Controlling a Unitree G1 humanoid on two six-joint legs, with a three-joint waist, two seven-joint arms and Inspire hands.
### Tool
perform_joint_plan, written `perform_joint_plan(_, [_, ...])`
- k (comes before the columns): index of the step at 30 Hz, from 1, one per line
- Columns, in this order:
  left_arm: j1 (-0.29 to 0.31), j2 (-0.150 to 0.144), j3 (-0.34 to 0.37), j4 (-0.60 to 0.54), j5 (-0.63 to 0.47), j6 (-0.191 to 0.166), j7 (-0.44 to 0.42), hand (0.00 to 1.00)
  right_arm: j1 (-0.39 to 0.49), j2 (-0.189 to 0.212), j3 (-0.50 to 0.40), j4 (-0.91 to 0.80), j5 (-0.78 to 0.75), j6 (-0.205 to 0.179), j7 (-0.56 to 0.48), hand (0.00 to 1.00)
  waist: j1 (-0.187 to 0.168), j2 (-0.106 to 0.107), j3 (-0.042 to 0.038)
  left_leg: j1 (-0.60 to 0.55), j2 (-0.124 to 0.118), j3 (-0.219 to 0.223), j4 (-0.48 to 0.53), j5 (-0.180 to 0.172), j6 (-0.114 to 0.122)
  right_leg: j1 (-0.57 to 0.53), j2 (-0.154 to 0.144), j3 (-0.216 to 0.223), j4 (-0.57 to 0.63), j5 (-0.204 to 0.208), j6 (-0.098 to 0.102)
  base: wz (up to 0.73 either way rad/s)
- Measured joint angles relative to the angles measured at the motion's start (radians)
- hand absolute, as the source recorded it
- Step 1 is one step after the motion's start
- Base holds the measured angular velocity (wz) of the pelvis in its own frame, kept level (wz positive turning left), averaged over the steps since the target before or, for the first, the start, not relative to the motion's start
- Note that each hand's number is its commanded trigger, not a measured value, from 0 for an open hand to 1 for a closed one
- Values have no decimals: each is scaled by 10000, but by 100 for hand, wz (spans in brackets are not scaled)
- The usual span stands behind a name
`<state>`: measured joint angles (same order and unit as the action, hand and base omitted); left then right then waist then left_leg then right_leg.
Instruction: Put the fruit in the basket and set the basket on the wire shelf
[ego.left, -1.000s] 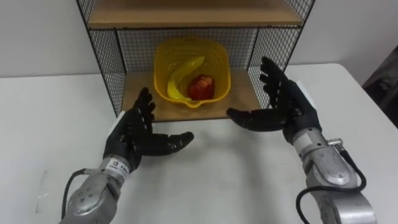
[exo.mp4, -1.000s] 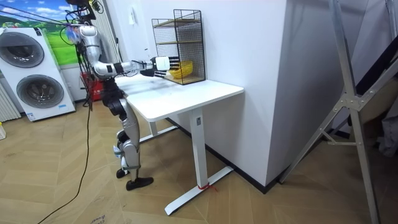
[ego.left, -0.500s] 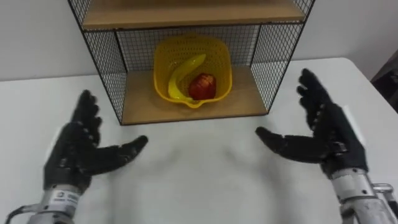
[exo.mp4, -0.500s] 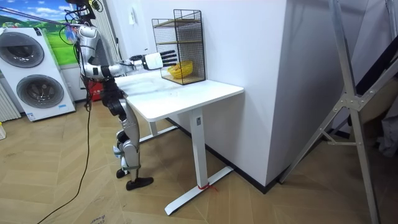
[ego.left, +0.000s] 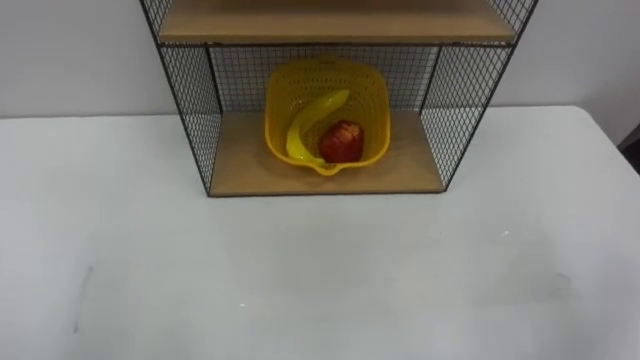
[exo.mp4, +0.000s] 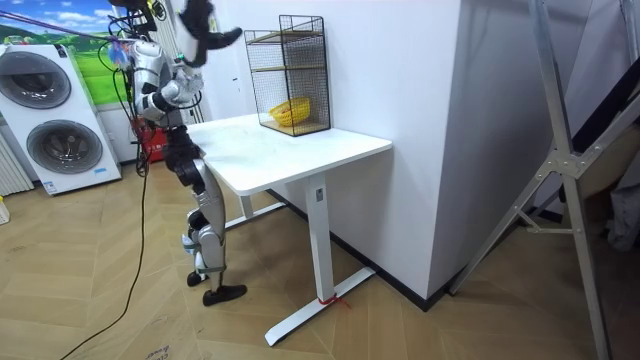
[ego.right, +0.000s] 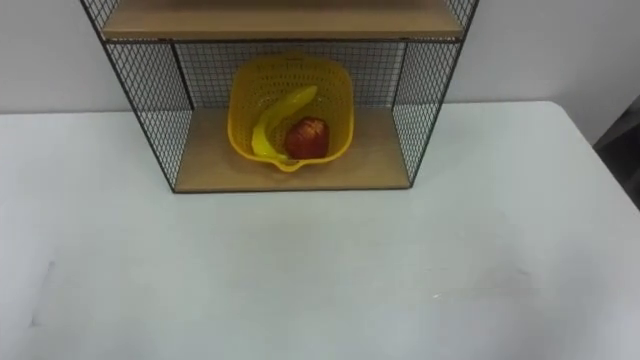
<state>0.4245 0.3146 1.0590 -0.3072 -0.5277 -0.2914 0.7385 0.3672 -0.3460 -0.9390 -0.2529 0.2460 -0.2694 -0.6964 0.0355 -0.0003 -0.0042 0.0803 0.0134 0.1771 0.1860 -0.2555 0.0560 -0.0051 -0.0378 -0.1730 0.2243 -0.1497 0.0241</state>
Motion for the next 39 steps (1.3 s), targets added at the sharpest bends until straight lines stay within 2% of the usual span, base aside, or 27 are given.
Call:
perform_joint_plan(2, [108, 125, 493, 1164, -821, 21, 785, 0, 314, 1, -561, 784, 1017, 87, -813, 0, 35, -22, -4, -94, -63, -23, 5, 1, 3, -171, -79, -10, 216, -113, 11, 0])
perform_joint_plan(4, [275, 141, 527, 2111, -1498, 26, 1182, 0, 595, -6, -783, 1541, 1986, 113, -1151, 0, 24, 4, -53, -175, -98, -20, 41, -8, 18, -318, -123, -5, 367, -166, 27, 0])
perform_joint_plan(5, [380, 161, 529, 2860, -2094, 40, 1317, 0, 648, -5, -869, 2304, 2537, 195, -1300, 0, 22, -22, -47, -237, -111, -17, 44, -11, 25, -402, -136, 19, 419, -174, 30, -4])
perform_joint_plan(8, [630, 197, 428, 4928, -3210, 124, 1271, 0, 908, 3, -877, 4103, 3865, 507, -1322, 0, -46, 51, -101, -431, -137, -89, 132, -26, 46, -565, -203, -48, 522, -211, 29, 6])
perform_joint_plan(10, [683, 194, 37, 7624, -4312, 268, 957, 0, 1271, 14, -864, 6493, 5426, 599, -1115, 0, -58, 152, -185, -575, -145, -167, 196, -40, 67, -625, -317, -224, 514, -216, 30, 14])
perform_joint_plan(11, [727, 156, -122, 8273, -4543, 314, 862, 0, 1295, 46, -845, 7142, 5801, 652, -1021, 0, -56, 158, -192, -569, -146, -173, 194, -40, 67, -615, -320, -225, 514, -216, 31, 9])
perform_joint_plan(12, [738, 34, -278, 9441, -4893, 471, 642, 0, 1279, 199, -835, 8491, 6293, 803, -798, 0, -63, 167, -195, -528, -147, -231, 185, -41, 66, -543, -308, -217, 501, -236, 35, 15])
perform_joint_plan(14, [737, -239, -433, 11451, -5116, 658, 132, 0, 1275, 744, -820, 10689, 6904, 872, -391, 0, -138, 141, -210, -371, -155, -376, 186, -64, 35, -315, -314, -251, 461, -315, 47, 18])
perform_joint_plan(15, [738, -317, -433, 11884, -5195, 661, -25, 0, 1272, 860, -784, 11220, 6975, 881, -252, 0, -156, 140, -211, -305, -154, -399, 187, -78, 19, -236, -311, -260, 453, -340, 50, 10])
perform_joint_plan(17, [745, -690, -483, 12950, -5179, 677, -429, 0, 1211, 1201, -340, 12617, 6899, 908, 172, 0, -171, 137, -206, -98, -156, -403, 182, -122, -38, -35, -312, -227, 388, -431, 60, 5])
perform_joint_plan(19, [641, -1273, -928, 14140, -4491, 812, -1070, 0, 737, 1420, 469, 14501, 6626, 1060, 931, 0, -297, 110, -208, 38, -160, -429, 188, -128, -44, 138, -300, -213, 348, -446, 66, 4])
perform_joint_plan(20, [591, -1389, -1023, 14365, -4265, 885, -1256, 0, 603, 1465, 577, 14819, 6421, 1148, 1092, 0, -309, 108, -207, 48, -160, -426, 193, -127, -44, 151, -300, -202, 347, -437, 59, 0])
perform_joint_plan(22, [416, -1740, -1910, 15207, -2705, 1459, -2147, 0, -2, 1491, 1522, 16259, 5079, 1691, 1862, 0, -335, 79, -203, 205, -162, -395, 193, -125, -43, 297, -290, -162, 333, -401, 63, -3])
perform_joint_plan(23, [305, -1754, -2317, 15490, -1753, 1755, -2669, 0, -242, 1497, 1946, 16656, 4415, 2000, 2323, 0, -333, 42, -186, 303, -163, -412, 191, -125, -43, 411, -288, -181, 295, -393, 68, 0])
perform_joint_plan(24, [290, -1772, -2547, 15509, -1302, 1898, -2906, 0, -345, 1496, 2214, 16753, 4100, 2168, 2532, 0, -333, 13, -197, 346, -163, -417, 186, -125, -43, 455, -285, -179, 287, -389, 68, 5])
perform_joint_plan(25, [192, -1786, -3230, 15501, -179, 2117, -3287, 0, -518, 1495, 3076, 16892, 3416, 2419, 2930, 0, -339, -42, -196, 373, -162, -433, 188, -124, -41, 495, -287, -202, 285, -388, 67, 3])
perform_joint_plan(26, [108, -1767, -3646, 15502, 447, 2218, -3457, 0, -606, 1494, 3546, 16940, 3028, 2507, 3112, 0, -328, -61, -183, 378, -160, -433, 188, -121, -37, 515, -279, -206, 253, -364, 67, 4])
perform_joint_plan(28, [-172, -1735, -5274, 15474, 2379, 2602, -4265, 0, -954, 1453, 4865, 16942, 1700, 2820, 3734, 0, -346, -69, -179, 451, -110, -444, 180, -87, 21, 755, -150, -225, -49, -177, 60, 0])
perform_joint_plan(29, [-395, -1739, -5824, 15443, 3084, 2821, -4558, 0, -1085, 1454, 5323, 16907, 1166, 2972, 4005, 0, -343, -94, -173, 494, -109, -443, 162, -86, 23, 795, -119, -226, -52, -172, 61, 0])
perform_joint_plan(32, [-795, -1780, -6669, 15354, 4188, 3147, -5127, 0, -1349, 1453, 5884, 16853, 310, 3364, 4542, 0, -355, -137, -145, 571, -99, -443, 137, -85, 23, 867, -101, -221, -69, -173, 62, 0])
perform_joint_plan(34, [-1308, -1775, -7287, 15312, 4831, 3385, -5451, 0, -1632, 1472, 6159, 16788, -192, 3628, 4912, 0, -377, -165, 4, 578, -94, -425, 138, -85, 23, 860, -87, -213, -57, -172, 60, 0])
perform_joint_plan(36, [-1426, -1761, -7709, 15122, 5042, 3503, -5648, 0, -1675, 1471, 6438, 16491, -383, 3750, 5065, 0, -414, -154, 76, 581, -92, -411, 132, -86, 23, 844, -79, -196, -40, -172, 60, -3])
perform_joint_plan(39, [-1525, -1724, -7884, 14986, 5426, 3693, -5971, 0, -1715, 1473, 6609, 16243, -812, 3932, 5247, 0, -525, -135, 90, 524, -92, -416, 127, -87, 23, 786, -76, -196, -39, -172, 60, 0])
